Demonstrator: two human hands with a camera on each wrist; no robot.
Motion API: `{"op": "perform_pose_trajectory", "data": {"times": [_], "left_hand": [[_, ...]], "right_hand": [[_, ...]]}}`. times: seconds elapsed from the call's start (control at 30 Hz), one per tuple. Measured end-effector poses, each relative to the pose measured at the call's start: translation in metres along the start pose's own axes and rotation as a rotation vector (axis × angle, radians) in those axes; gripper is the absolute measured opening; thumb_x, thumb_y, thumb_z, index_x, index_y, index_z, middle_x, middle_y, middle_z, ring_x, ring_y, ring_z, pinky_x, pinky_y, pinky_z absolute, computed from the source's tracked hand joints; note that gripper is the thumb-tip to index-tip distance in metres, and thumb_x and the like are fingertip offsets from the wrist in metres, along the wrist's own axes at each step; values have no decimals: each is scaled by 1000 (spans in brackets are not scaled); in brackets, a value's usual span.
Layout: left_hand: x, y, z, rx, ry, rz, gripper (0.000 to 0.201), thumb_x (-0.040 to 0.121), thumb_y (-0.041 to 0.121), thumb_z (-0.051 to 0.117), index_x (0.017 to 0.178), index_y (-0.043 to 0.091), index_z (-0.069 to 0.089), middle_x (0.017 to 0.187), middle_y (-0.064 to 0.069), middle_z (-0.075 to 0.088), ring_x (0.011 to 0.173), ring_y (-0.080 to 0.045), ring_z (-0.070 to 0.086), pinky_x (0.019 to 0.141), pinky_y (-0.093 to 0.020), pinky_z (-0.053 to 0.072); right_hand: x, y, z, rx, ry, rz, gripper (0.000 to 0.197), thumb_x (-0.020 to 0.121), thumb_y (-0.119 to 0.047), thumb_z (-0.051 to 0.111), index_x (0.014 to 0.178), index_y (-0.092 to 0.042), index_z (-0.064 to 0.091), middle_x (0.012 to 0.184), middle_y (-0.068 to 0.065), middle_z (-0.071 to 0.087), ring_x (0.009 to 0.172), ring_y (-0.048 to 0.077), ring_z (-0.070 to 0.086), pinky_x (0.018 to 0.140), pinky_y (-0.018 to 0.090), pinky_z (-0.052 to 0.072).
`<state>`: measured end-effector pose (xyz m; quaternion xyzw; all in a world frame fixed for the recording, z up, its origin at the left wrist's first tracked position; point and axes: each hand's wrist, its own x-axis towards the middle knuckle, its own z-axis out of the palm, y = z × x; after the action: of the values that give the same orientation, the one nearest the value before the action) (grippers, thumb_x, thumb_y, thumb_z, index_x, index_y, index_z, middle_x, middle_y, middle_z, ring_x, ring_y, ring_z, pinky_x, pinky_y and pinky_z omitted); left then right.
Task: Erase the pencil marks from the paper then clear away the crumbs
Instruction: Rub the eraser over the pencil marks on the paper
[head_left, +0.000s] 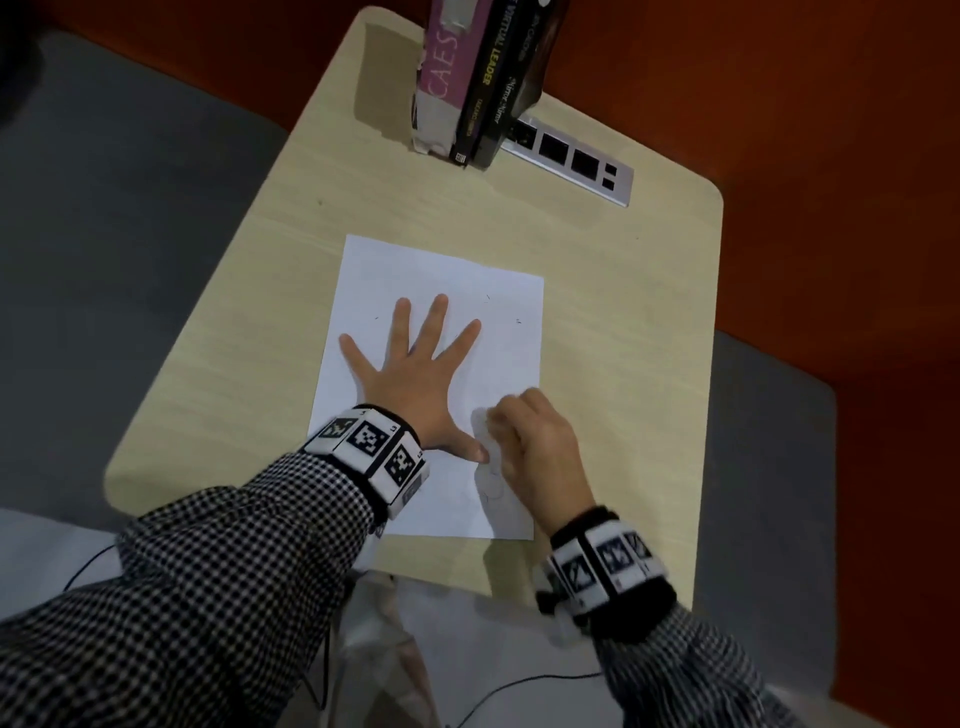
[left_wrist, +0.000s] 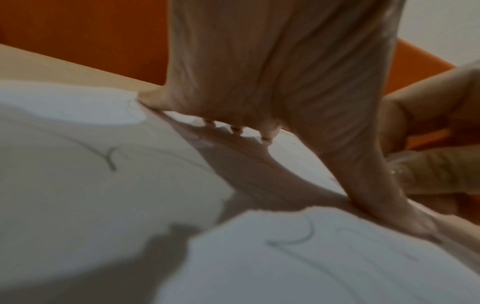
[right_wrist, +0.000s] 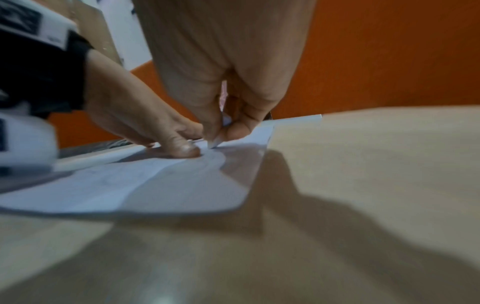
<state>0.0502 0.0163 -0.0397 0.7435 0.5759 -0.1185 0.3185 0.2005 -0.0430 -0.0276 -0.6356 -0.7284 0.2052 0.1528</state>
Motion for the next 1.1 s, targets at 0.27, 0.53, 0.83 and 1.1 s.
{"op": "perform_pose_trajectory", "data": {"times": [0.27,0.53,0.83,1.1], "left_hand": [[1,-1,-1,-4,6,10,141,47,82,71,145,46,-24,150,9,-42,137,-27,-40,98,-79,-7],[2,-1,0,18,8,29,141,47,83,69,144,45,-26,149,8,-43,138,-28,-39,98,-79,-5],[6,-1,-3,33,-12,44,136,53,80,70,145,45,-24,150,7,-42,139,-29,-38,98,-80,-5],[-18,-8,7,42,19,46,137,51,85,65,147,42,-23,151,6,-41,139,-30,-38,99,-78,-7]], "right_hand": [[46,2,0,75,93,99,9,72,6,56,72,-2,56,71,10,51,60,16,44,54,26,33],[47,-1,-1,71,7,103,4,72,0,56,71,-2,59,71,15,55,58,23,49,54,27,35],[15,-19,2,90,24,88,23,80,-16,55,62,-2,57,63,10,51,54,14,42,51,18,25],[39,-11,3,129,3,205,10,83,-4,56,79,-7,65,82,10,61,73,21,56,65,28,43]]}}
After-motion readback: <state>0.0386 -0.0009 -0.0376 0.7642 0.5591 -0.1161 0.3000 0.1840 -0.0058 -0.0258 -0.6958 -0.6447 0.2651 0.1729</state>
